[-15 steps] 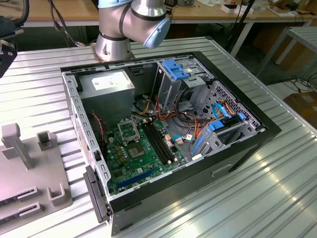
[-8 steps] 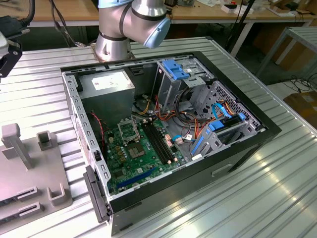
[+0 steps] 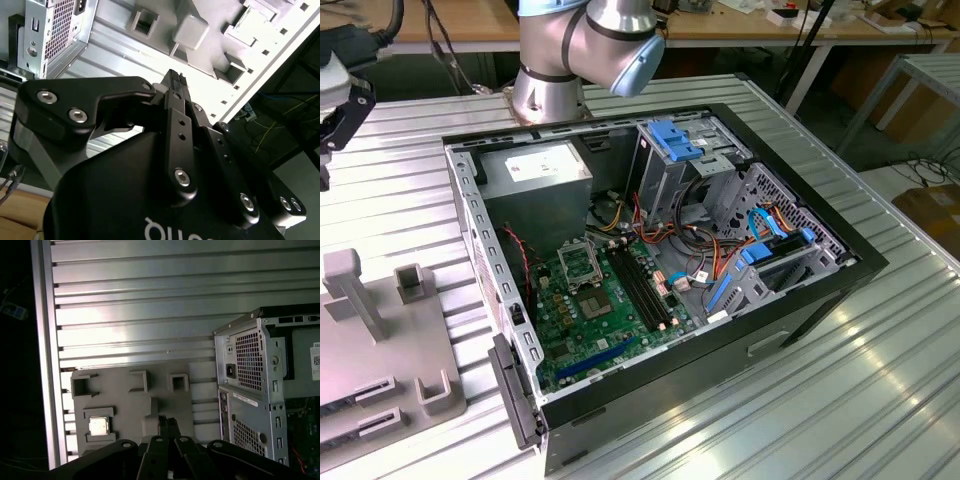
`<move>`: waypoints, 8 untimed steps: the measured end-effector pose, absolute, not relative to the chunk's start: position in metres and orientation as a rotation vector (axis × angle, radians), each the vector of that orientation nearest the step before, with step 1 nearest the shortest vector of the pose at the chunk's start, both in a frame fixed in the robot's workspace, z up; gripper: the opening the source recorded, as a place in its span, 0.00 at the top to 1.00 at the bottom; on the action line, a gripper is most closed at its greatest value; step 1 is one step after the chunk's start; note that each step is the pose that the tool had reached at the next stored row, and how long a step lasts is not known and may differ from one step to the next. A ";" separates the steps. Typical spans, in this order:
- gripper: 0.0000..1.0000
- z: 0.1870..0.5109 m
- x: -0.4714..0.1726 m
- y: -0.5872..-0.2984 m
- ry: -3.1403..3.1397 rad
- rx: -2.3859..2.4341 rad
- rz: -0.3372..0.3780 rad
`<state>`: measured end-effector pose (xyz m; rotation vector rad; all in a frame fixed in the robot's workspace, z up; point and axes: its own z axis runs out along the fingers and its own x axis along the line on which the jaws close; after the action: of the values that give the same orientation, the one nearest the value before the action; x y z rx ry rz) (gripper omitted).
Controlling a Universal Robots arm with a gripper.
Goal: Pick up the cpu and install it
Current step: 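Reach for the cpu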
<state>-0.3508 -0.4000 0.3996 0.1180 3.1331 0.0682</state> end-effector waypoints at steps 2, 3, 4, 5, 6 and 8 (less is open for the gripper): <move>0.89 0.411 -0.351 -0.400 3.133 0.118 0.069; 0.89 0.411 -0.349 -0.400 3.133 0.118 0.068; 0.89 0.411 -0.346 -0.401 3.133 0.118 0.068; 0.89 0.411 -0.340 -0.402 3.132 0.118 0.068; 0.89 0.411 -0.333 -0.404 3.132 0.118 0.067; 0.89 0.410 -0.304 -0.408 3.129 0.118 0.066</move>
<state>-0.3044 -0.4085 0.4103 0.1179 3.1294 0.0661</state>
